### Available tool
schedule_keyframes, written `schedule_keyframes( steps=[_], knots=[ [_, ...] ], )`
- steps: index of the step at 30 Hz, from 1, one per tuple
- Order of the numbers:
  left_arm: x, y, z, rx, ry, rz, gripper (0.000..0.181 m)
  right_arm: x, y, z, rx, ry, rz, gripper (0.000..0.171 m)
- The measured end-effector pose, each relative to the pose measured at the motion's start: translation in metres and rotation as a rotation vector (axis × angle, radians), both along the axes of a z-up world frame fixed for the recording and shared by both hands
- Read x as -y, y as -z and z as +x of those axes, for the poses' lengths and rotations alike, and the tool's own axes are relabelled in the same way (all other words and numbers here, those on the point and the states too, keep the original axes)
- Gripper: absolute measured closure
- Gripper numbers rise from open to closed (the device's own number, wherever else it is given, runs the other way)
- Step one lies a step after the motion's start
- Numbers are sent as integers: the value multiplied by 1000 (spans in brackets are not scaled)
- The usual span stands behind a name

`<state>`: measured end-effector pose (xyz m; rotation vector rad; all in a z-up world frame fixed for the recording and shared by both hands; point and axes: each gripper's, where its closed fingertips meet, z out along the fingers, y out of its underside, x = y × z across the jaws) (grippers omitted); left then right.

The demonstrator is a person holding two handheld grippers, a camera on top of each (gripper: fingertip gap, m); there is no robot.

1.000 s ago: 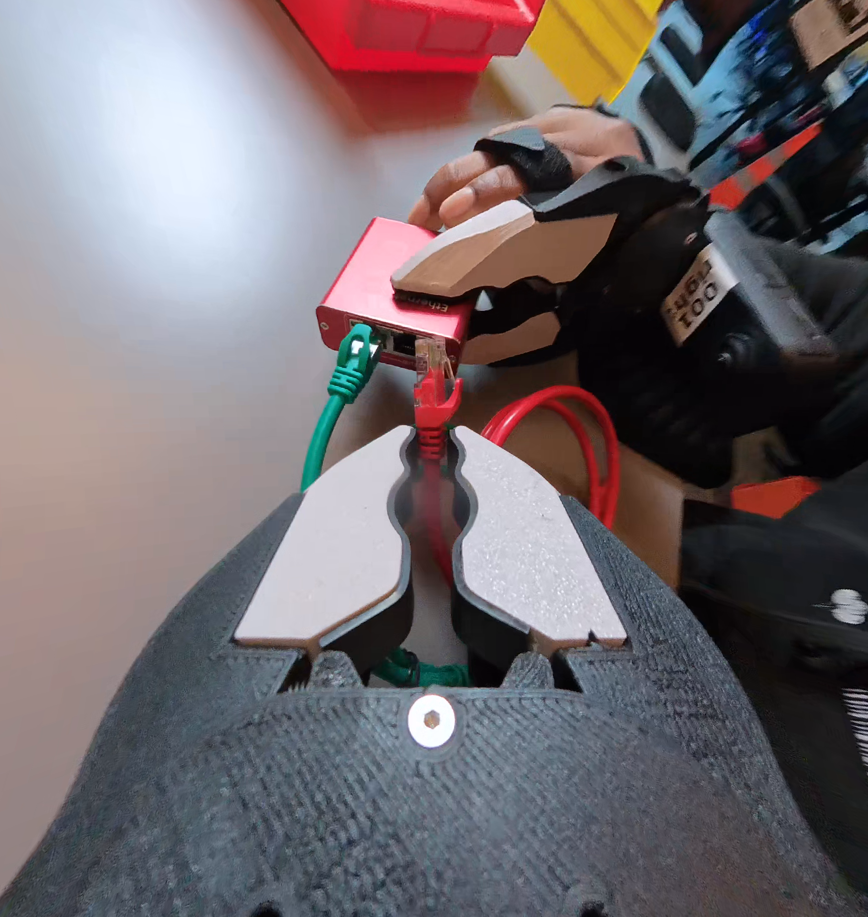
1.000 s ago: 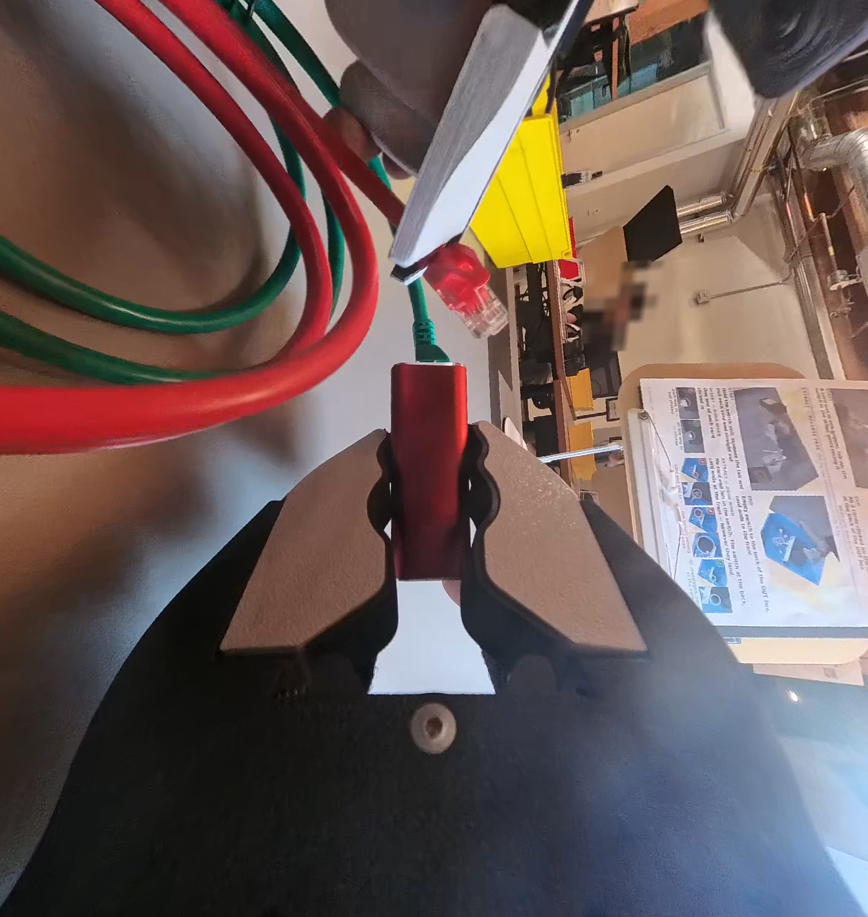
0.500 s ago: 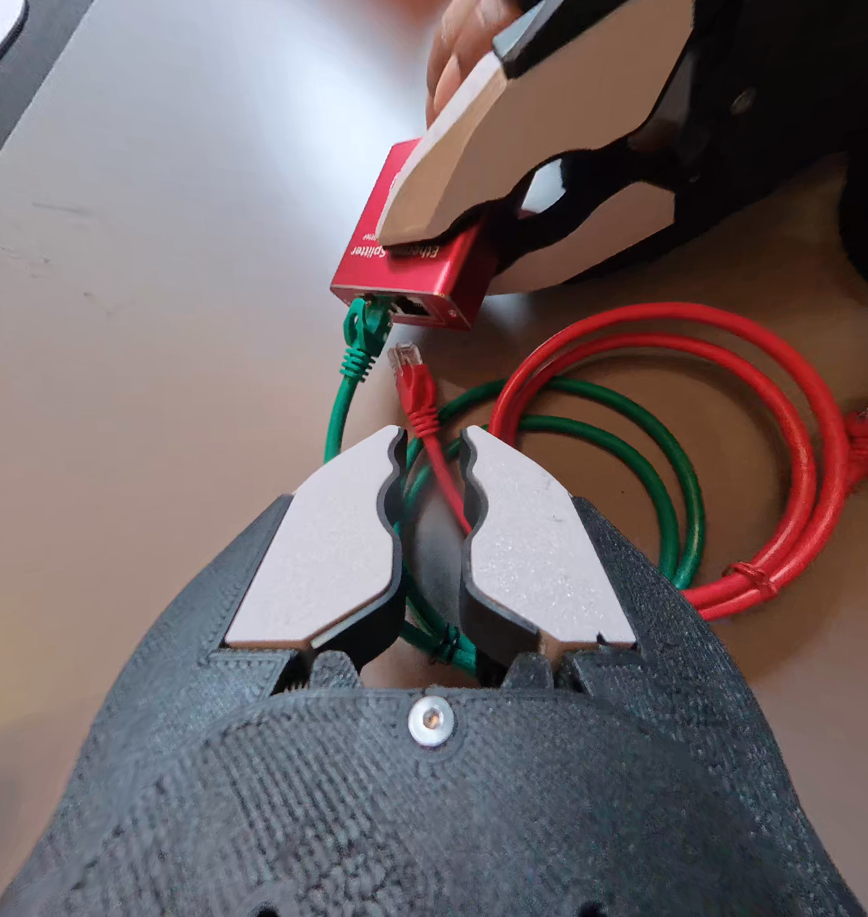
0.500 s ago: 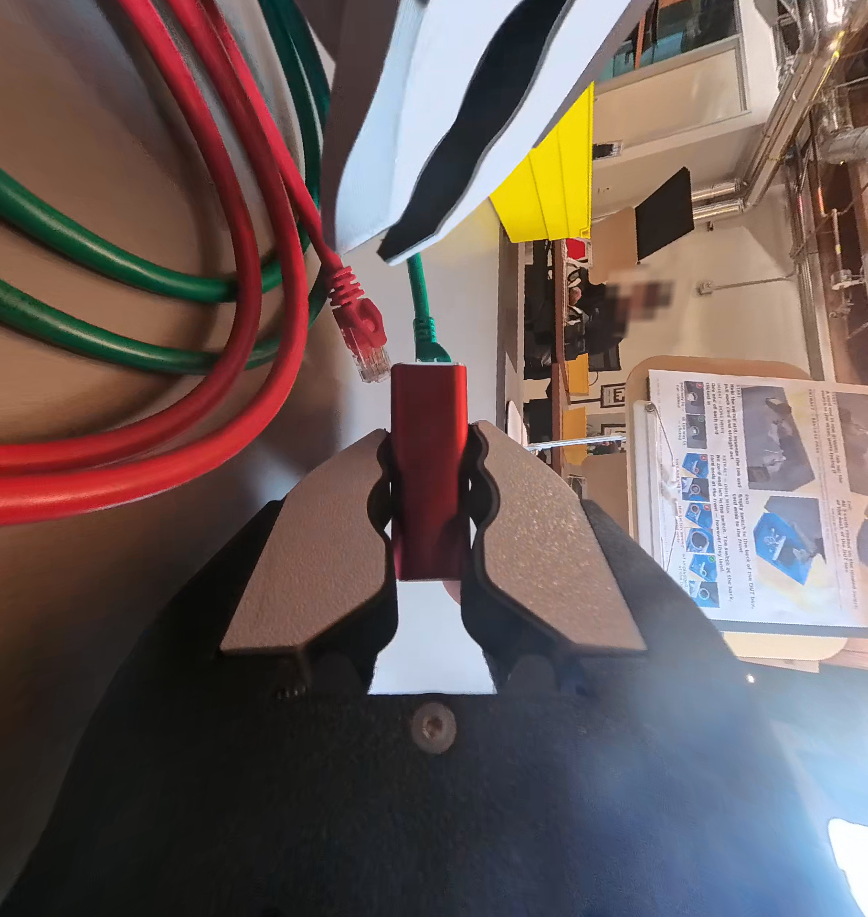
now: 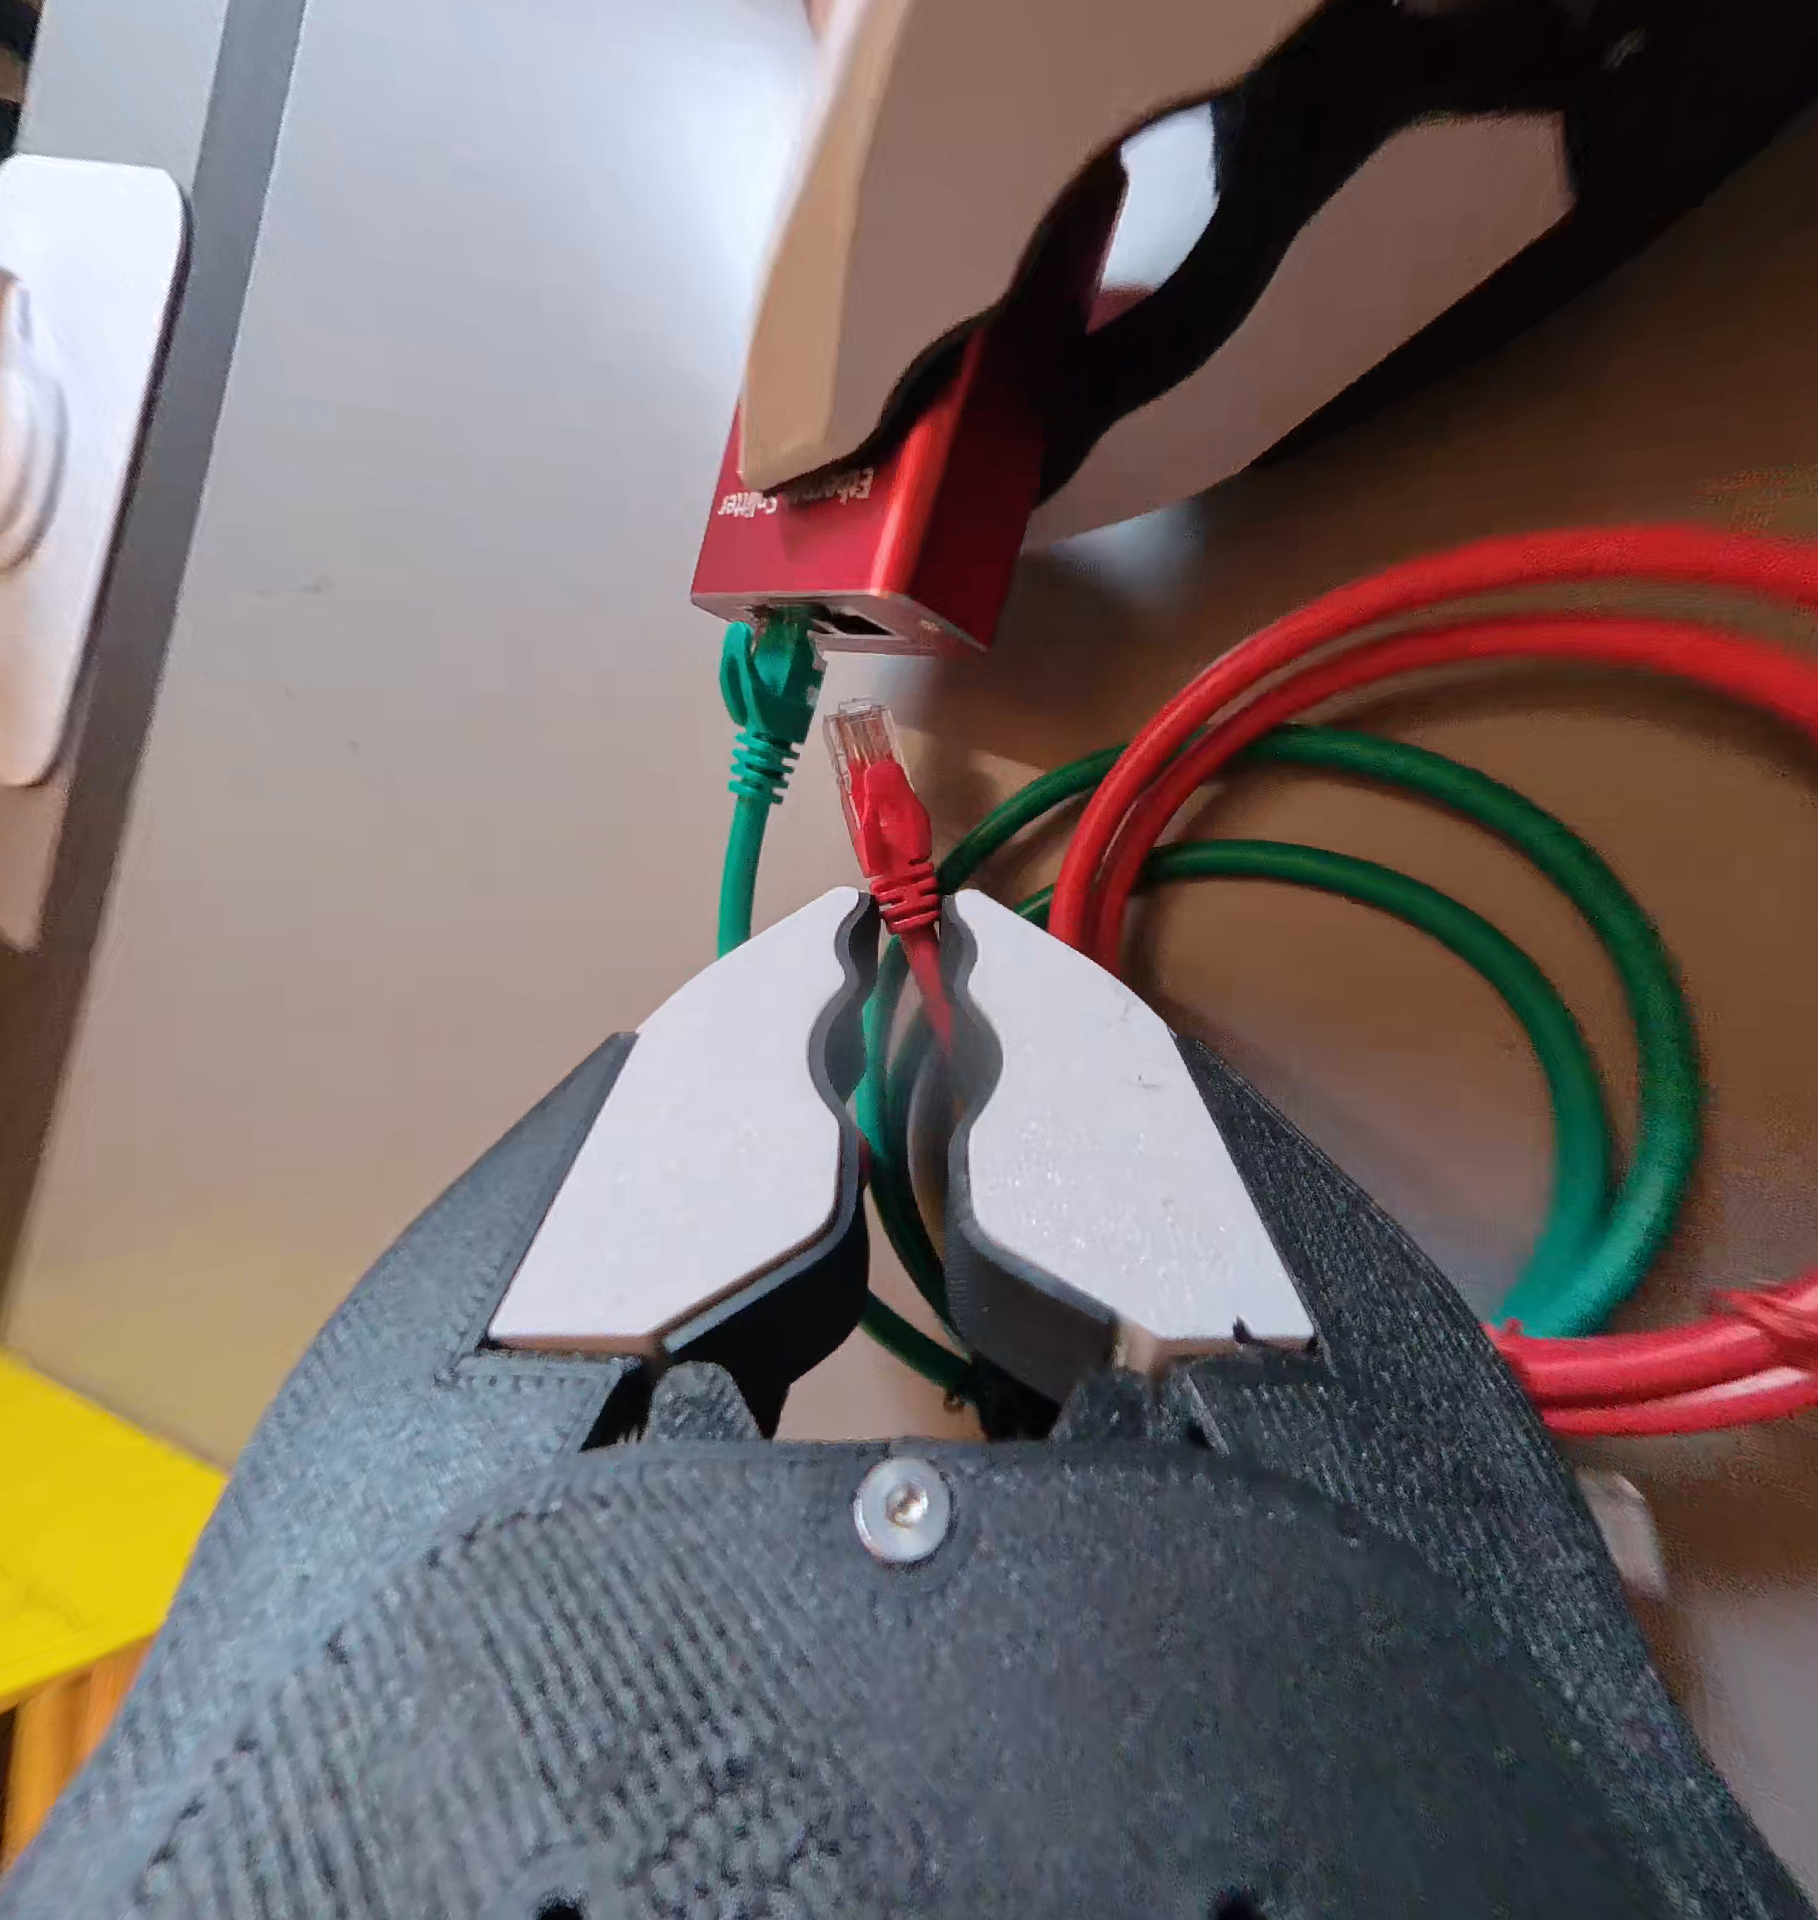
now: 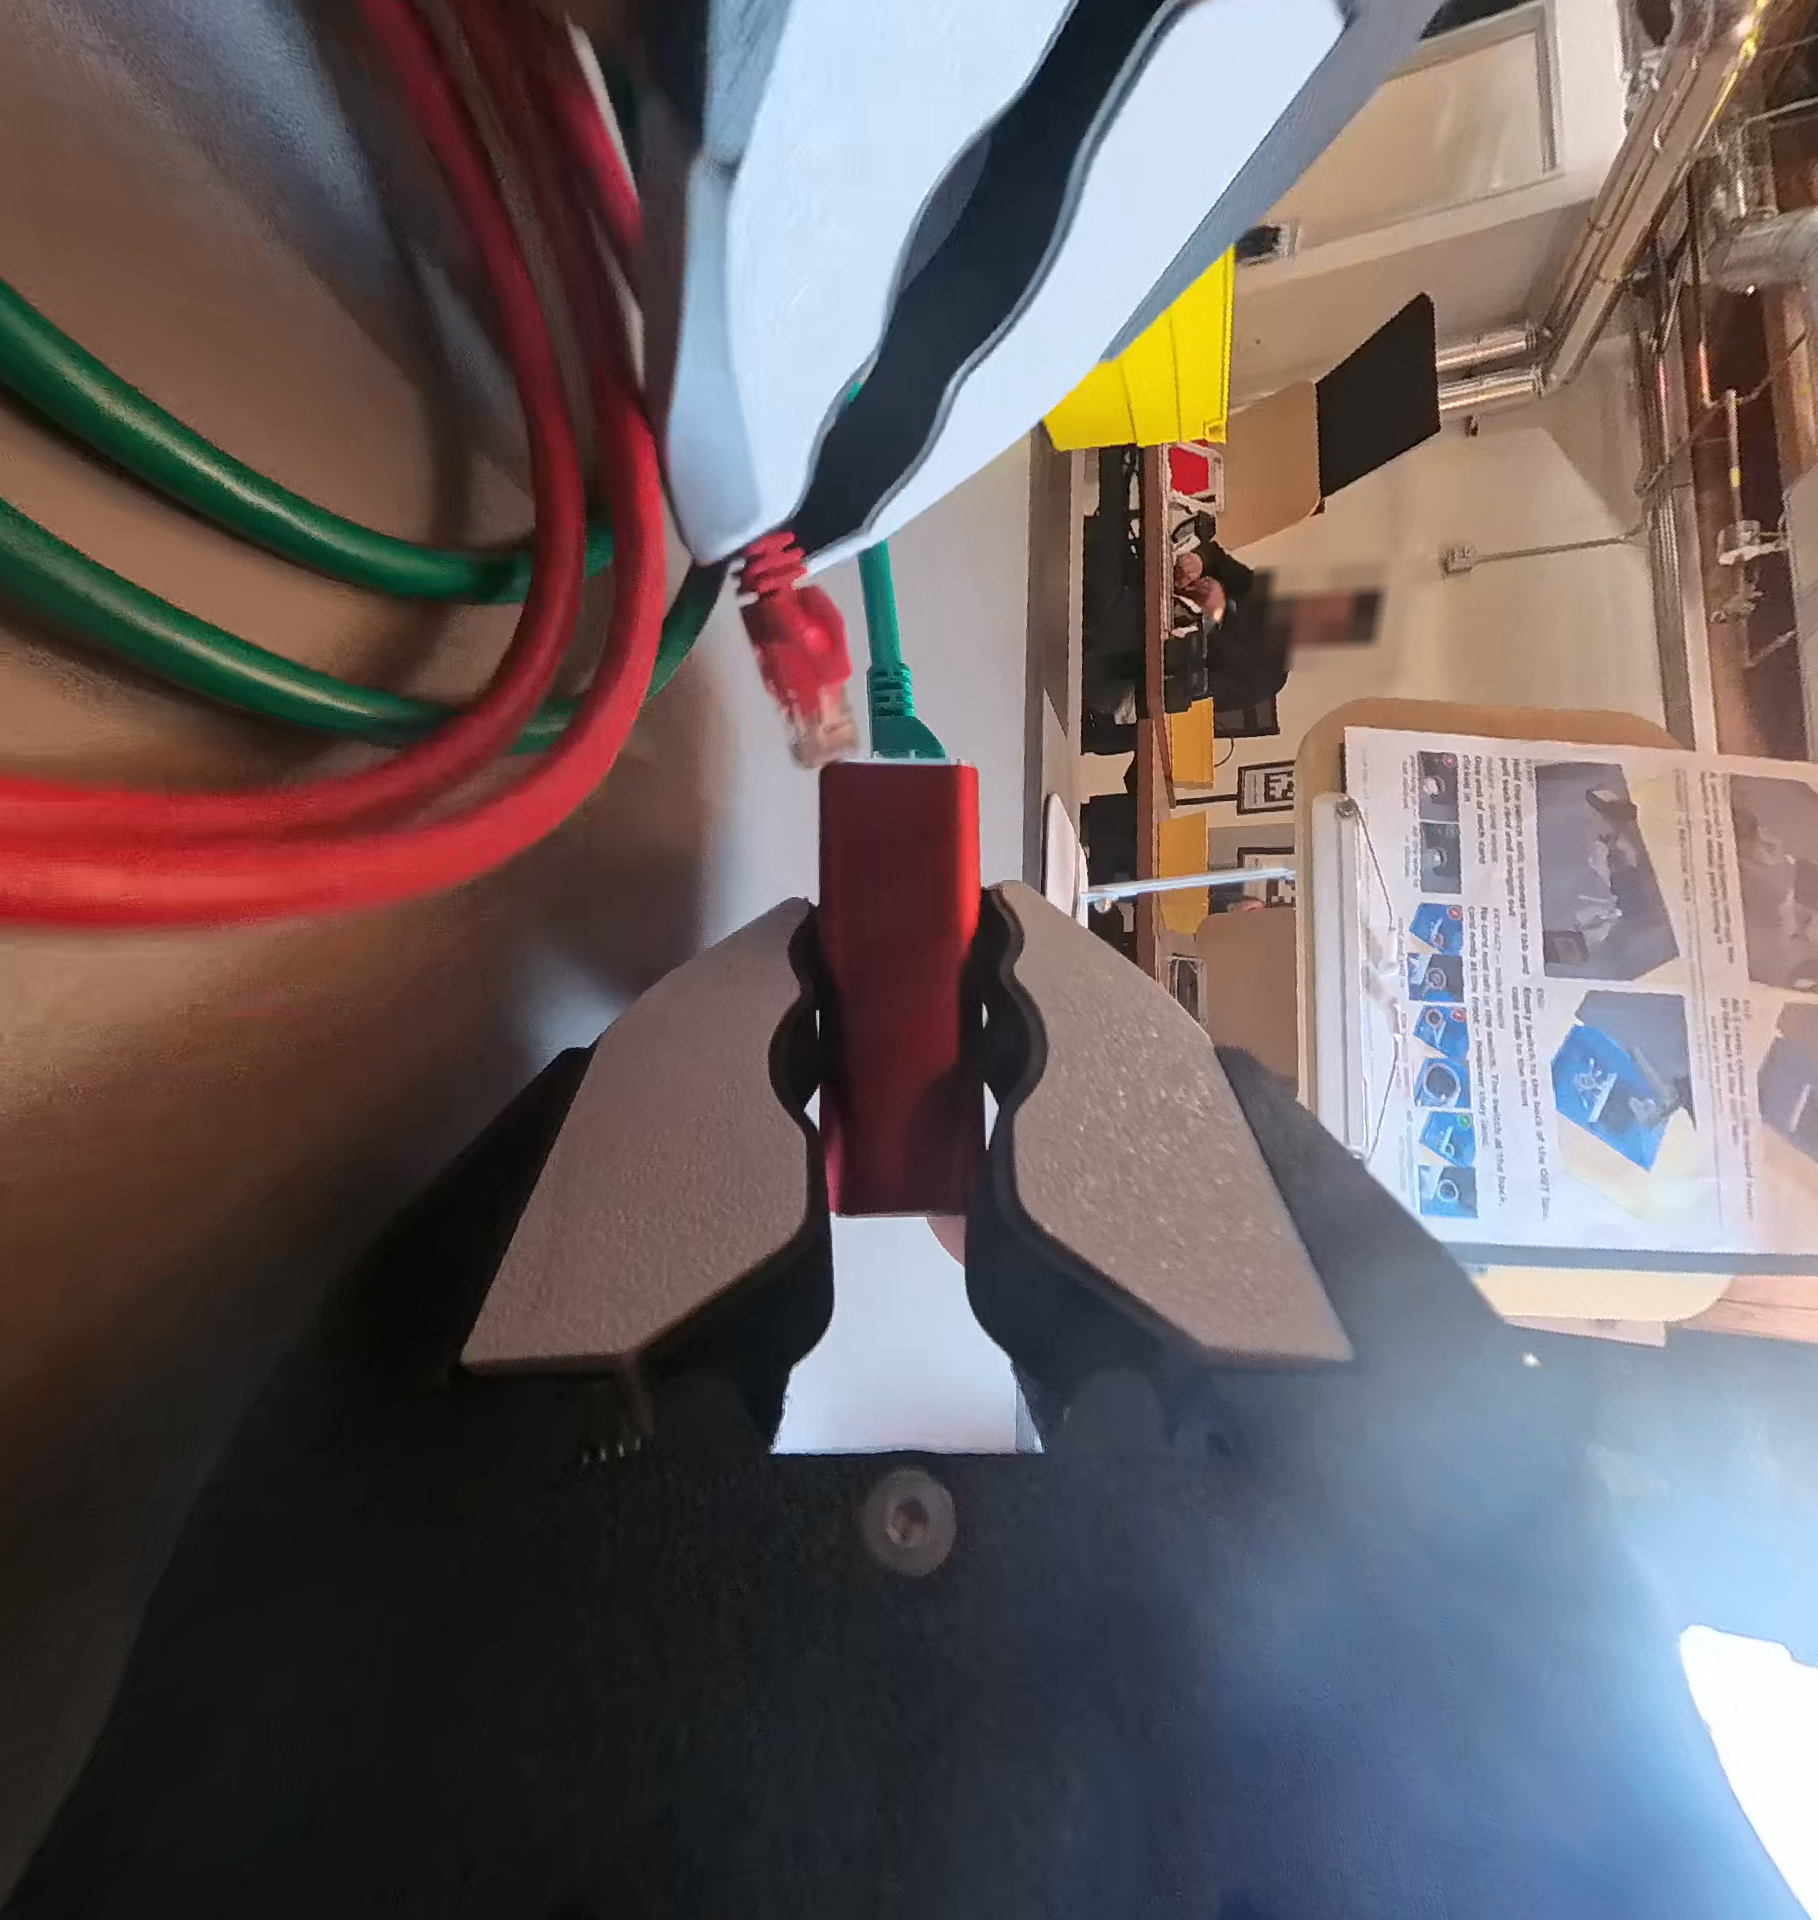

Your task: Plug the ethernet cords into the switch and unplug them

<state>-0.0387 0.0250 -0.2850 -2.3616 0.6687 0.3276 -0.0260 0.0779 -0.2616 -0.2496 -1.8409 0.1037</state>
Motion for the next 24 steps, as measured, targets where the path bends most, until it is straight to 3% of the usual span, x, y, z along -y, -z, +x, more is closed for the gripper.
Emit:
schedule_keyframes(
  steps=[4, 8, 16, 24],
  knots=[
    [11, -33, 16, 467, 77, -54, 170, -1, -9, 4, -37, -9, -27, 145],
    [21, -42, 15, 679, 133, -173, 170, 8, -20, 5, -61, -40, -29, 145],
    [24, -37, 17, 629, 152, -352, 171, 30, -24, 5, -63, -94, 38, 145],
    [43, -36, 25, 588, 312, -495, 171, 49, -25, 15, -42, -168, 93, 145]
  ],
)
